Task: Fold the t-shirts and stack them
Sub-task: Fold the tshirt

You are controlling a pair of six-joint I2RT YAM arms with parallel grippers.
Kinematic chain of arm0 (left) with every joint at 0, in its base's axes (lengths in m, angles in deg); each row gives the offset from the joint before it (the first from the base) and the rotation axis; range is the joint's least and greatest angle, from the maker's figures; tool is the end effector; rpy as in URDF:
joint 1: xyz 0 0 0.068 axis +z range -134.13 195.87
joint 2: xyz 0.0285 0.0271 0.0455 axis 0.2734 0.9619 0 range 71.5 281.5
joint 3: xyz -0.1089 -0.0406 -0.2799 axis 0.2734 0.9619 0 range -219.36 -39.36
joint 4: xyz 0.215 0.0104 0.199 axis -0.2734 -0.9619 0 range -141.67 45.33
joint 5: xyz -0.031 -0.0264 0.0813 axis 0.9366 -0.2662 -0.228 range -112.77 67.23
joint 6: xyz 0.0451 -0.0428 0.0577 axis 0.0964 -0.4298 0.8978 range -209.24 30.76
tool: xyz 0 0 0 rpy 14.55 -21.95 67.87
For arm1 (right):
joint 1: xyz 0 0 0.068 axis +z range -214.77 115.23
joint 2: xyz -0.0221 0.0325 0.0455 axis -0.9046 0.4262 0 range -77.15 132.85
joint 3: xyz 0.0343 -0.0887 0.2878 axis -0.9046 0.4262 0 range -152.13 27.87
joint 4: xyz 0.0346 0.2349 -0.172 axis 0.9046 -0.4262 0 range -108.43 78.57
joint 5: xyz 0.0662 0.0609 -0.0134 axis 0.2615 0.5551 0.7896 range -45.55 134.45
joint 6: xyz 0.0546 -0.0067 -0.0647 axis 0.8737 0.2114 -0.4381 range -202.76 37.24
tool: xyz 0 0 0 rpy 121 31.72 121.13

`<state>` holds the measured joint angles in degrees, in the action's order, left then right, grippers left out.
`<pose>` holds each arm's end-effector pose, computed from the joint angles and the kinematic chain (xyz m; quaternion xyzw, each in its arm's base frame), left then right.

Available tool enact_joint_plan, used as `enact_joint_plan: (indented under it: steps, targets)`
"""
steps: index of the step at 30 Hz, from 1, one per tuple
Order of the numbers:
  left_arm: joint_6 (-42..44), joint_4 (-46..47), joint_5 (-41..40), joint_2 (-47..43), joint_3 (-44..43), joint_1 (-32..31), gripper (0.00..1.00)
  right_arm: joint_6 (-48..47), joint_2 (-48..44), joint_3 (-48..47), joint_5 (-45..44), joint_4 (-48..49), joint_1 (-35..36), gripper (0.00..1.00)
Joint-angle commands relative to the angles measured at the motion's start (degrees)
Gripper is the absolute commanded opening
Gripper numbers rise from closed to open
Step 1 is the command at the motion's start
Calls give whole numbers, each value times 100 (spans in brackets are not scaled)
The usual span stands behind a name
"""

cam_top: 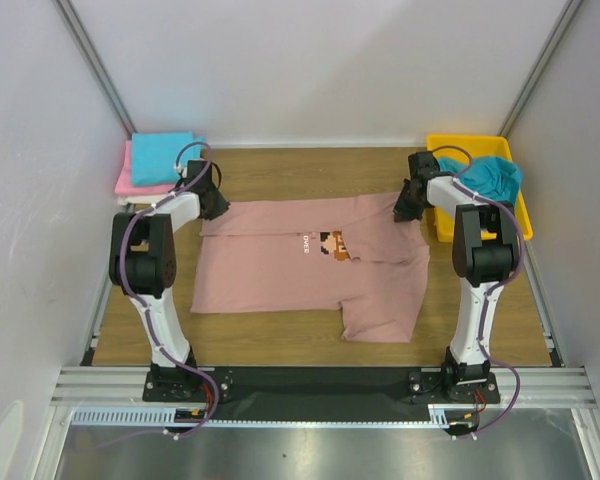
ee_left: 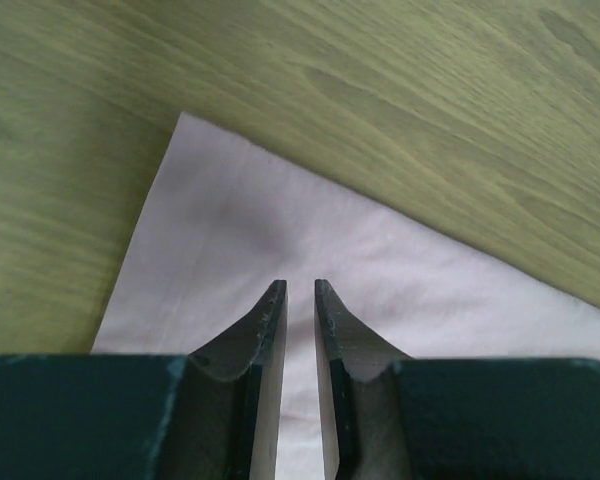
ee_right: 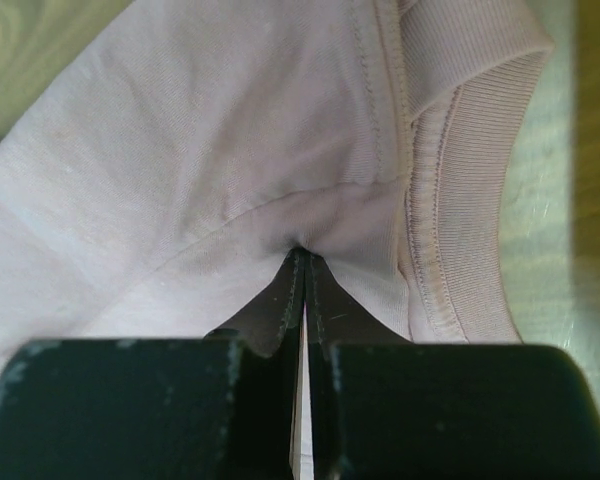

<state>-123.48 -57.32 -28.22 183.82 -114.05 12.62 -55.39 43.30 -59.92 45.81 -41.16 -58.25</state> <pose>0.4838 -0.0204 0.1500 -0.2666 0.9010 -0.0668 0.3358 0.5020 0.0591 0.1365 0.1729 0.9555 0.0805 0.2248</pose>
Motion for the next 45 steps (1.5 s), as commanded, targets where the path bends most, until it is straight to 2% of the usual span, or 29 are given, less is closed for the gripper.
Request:
enact_joint_plan:
  steps: [1, 13, 22, 24, 30, 36, 38, 40, 41, 42, 43, 44, 45]
  targets:
    - [-223, -194, 106, 342, -466, -1, 22, -48, 374, -256, -189, -76, -99, 0]
    - [-294, -563, 194, 1363, -1705, -1, 21, -13, 1165, -1310, -233, -305, -169, 0]
    - [-215, -1354, 317, 2356, -3435, 17, 21, 5, 1438, -1838, -357, -357, -213, 0]
    - [-180, -1337, 404, 2444, -3560, 17, 21, -4, 1447, -1952, -321, -375, -213, 0]
    - [241, -1066, 519, 2103, -3693, 17, 23, -241, 1010, -2259, -189, -445, -169, 0]
    - [681, -749, 1010, 838, -3368, 8, 27, -329, -105, -2419, 434, -489, -160, 2]
    - [787, -818, 1081, 356, -3315, -9, 30, -321, -432, -2252, 584, -481, -160, 5]
    - [954, -976, 1038, -14, -3210, -62, 32, -294, -949, -2033, 680, -507, -160, 13]
    - [980, -1020, 994, -208, -2983, -88, 35, -286, -1170, -1710, 707, -524, -160, 25]
    - [1007, -1038, 994, -653, -2807, -115, 37, -268, -1355, -1506, 725, -498, -160, 32]
    - [1007, -1004, 994, -884, -2326, -184, 44, -242, -1766, -1287, 716, -515, -160, 40]
    - [972, -934, 950, -1121, -2060, -220, 47, -224, -1970, -763, 716, -490, -169, 54]
    - [920, -907, 924, -1637, -1762, -264, 51, -198, -2172, -514, 725, -489, -178, 59]
